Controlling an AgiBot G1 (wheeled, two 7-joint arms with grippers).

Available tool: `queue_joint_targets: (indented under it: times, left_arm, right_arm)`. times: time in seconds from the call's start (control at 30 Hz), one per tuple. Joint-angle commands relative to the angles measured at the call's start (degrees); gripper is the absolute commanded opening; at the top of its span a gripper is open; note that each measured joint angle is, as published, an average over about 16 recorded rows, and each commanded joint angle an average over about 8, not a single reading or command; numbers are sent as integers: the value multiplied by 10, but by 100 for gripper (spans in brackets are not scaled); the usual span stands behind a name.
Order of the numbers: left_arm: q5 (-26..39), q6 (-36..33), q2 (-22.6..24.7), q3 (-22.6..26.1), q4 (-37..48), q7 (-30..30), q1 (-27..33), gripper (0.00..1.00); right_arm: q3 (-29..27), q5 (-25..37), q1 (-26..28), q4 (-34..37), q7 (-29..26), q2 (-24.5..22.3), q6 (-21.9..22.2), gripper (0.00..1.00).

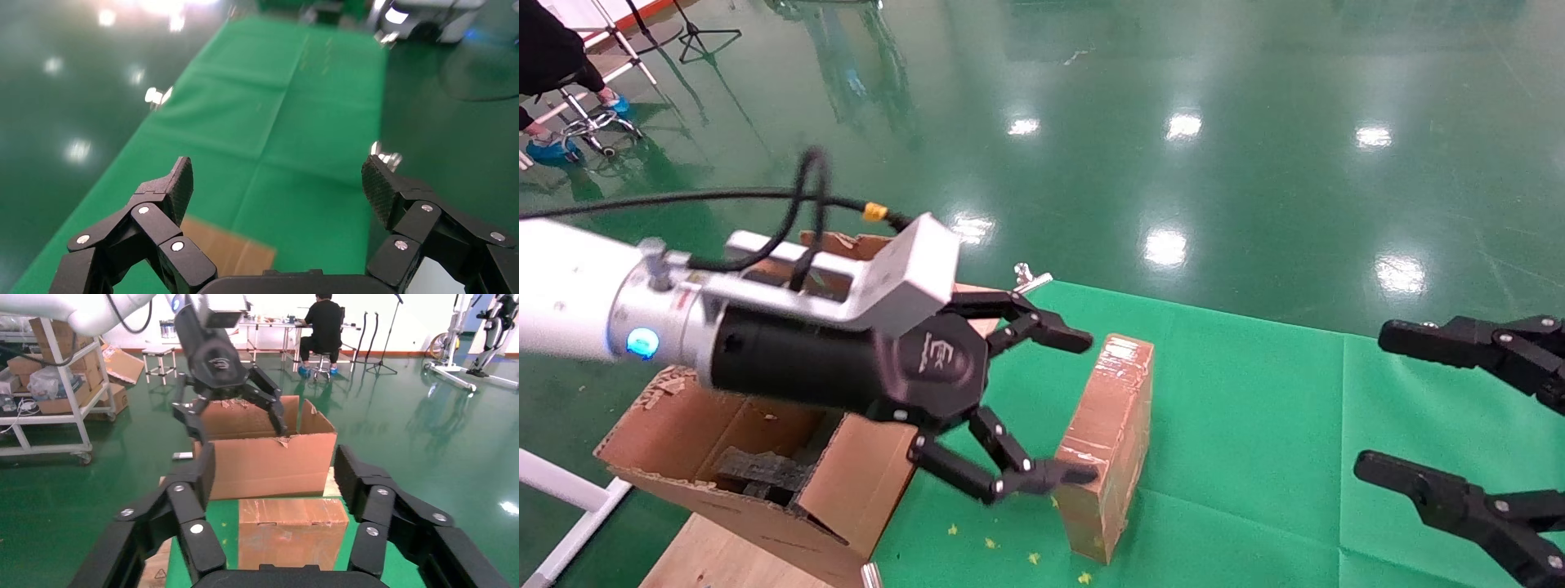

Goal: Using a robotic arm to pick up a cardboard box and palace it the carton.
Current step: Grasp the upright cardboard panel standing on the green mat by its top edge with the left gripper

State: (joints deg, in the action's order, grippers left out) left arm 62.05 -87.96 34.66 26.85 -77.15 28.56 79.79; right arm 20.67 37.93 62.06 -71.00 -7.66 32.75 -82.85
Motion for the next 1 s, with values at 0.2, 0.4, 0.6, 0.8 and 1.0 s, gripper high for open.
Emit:
queue_joint_targets:
  times: [0.2, 0.4, 0.6, 0.8, 1.0]
  left_arm:
    - [64, -12, 23, 50, -4, 64, 76, 100]
    - [75, -16, 32, 66, 4, 67, 90, 100]
    - [138, -30, 72, 153, 13, 137, 165, 100]
    - [182, -36, 125, 295, 26, 277, 277, 100]
    - [190, -37, 158, 390, 42, 374, 345, 100]
  right_arm:
    - [0, 0, 0, 0, 0, 0, 0, 0]
    - [0, 0, 0, 0, 0, 0, 0, 0]
    - [0, 0, 0, 0, 0, 0, 0, 0]
    - [0, 0, 0, 0, 0, 0, 0, 0]
    - [0, 0, 0, 0, 0, 0, 0, 0]
